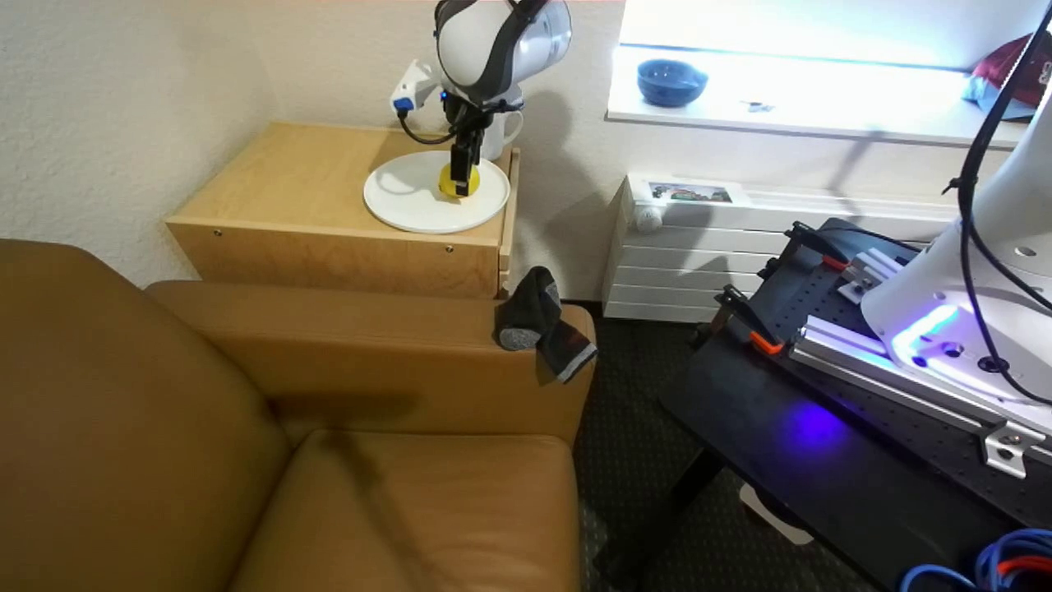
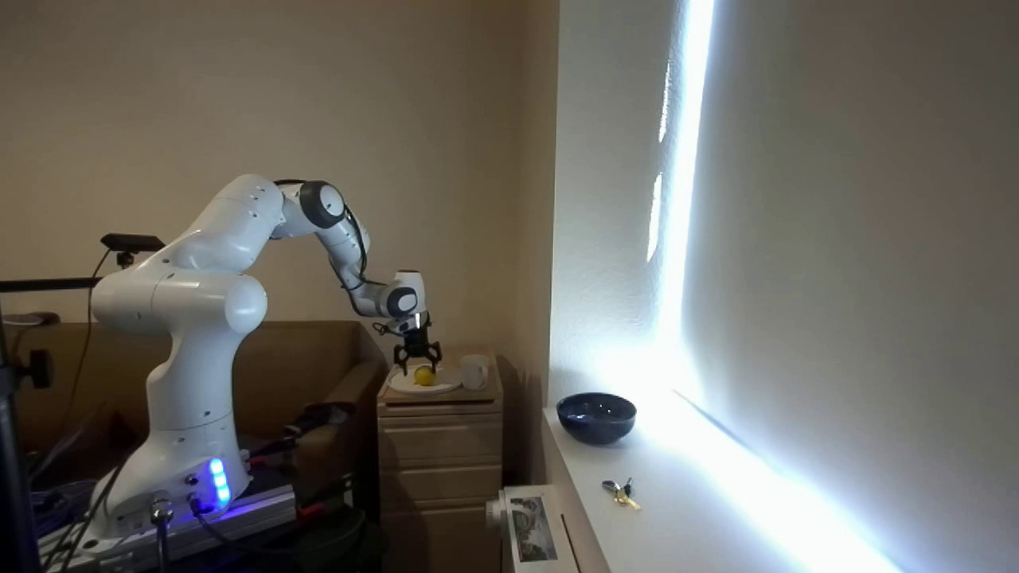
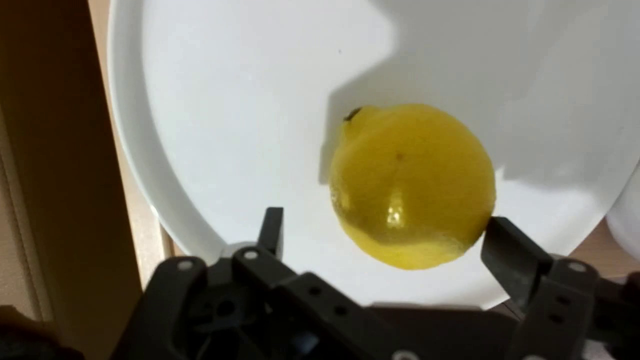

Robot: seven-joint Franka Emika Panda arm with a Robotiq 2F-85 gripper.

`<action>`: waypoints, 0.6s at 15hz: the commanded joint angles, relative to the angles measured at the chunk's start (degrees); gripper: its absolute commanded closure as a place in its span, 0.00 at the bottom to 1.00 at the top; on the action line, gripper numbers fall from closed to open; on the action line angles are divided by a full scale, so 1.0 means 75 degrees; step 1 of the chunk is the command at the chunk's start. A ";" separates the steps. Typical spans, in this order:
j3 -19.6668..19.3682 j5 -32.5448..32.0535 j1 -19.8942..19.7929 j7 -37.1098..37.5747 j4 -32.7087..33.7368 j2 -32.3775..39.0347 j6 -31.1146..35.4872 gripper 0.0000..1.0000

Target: Pick the lemon from the white plate and put it in the blue bowl

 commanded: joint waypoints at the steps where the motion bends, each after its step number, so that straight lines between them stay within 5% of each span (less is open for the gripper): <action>1: -0.0194 0.0453 0.0205 0.0000 0.0429 0.0457 -0.0019 0.00; 6: -0.0280 0.0592 0.0238 0.0000 0.0643 0.0664 -0.0016 0.00; 7: -0.0258 0.0551 0.0221 0.0000 0.0659 0.0678 0.0009 0.25; 9: -0.0257 0.0504 0.0197 0.0000 0.0745 0.0740 0.0039 0.32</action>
